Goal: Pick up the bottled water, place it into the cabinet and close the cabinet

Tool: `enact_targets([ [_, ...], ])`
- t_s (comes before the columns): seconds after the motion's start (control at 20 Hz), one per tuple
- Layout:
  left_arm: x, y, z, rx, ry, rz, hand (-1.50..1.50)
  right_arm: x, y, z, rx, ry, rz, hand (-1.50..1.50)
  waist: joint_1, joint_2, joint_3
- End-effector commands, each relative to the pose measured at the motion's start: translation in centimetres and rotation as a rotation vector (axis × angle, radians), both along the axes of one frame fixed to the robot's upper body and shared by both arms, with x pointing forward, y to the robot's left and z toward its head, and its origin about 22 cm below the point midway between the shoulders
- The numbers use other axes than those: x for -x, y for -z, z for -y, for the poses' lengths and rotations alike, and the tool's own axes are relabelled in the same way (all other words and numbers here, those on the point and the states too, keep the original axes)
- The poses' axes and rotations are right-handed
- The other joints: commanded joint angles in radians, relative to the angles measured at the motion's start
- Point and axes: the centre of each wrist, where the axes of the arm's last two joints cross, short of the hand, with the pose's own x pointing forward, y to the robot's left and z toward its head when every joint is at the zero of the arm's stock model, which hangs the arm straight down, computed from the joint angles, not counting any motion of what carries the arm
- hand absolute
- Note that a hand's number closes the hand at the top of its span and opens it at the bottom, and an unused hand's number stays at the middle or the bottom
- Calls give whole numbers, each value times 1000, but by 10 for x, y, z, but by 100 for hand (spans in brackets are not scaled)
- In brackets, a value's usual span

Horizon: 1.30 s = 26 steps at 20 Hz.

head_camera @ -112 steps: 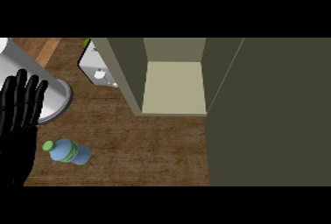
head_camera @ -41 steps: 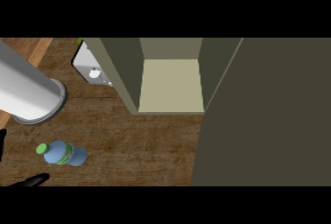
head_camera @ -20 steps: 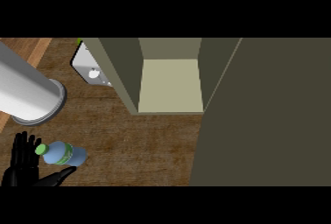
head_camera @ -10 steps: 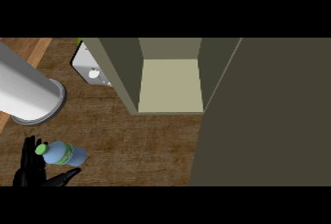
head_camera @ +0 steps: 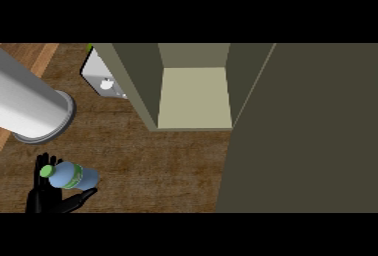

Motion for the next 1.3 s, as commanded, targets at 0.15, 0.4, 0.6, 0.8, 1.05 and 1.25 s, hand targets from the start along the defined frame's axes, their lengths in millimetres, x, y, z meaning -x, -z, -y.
enact_targets([
  [0.15,-26,9,9,45,4,25,-150,34,-27,18,-26,-1,59,-150,-2,1,0],
  [0.4,-14,18,15,96,50,58,-150,31,-12,13,-39,20,39,-150,2,0,1],
  [0.6,-36,7,12,144,77,66,150,39,-17,25,-38,38,63,-150,-2,-1,1],
  [0.8,-47,10,15,208,135,89,150,28,-8,16,-43,65,40,-150,-1,1,0],
  [1.05,-48,7,30,-31,125,135,150,28,-12,32,-26,66,59,-150,0,-1,2],
  [1.25,-74,-4,35,-47,176,165,150,22,-1,30,-16,72,66,-150,0,0,1],
])
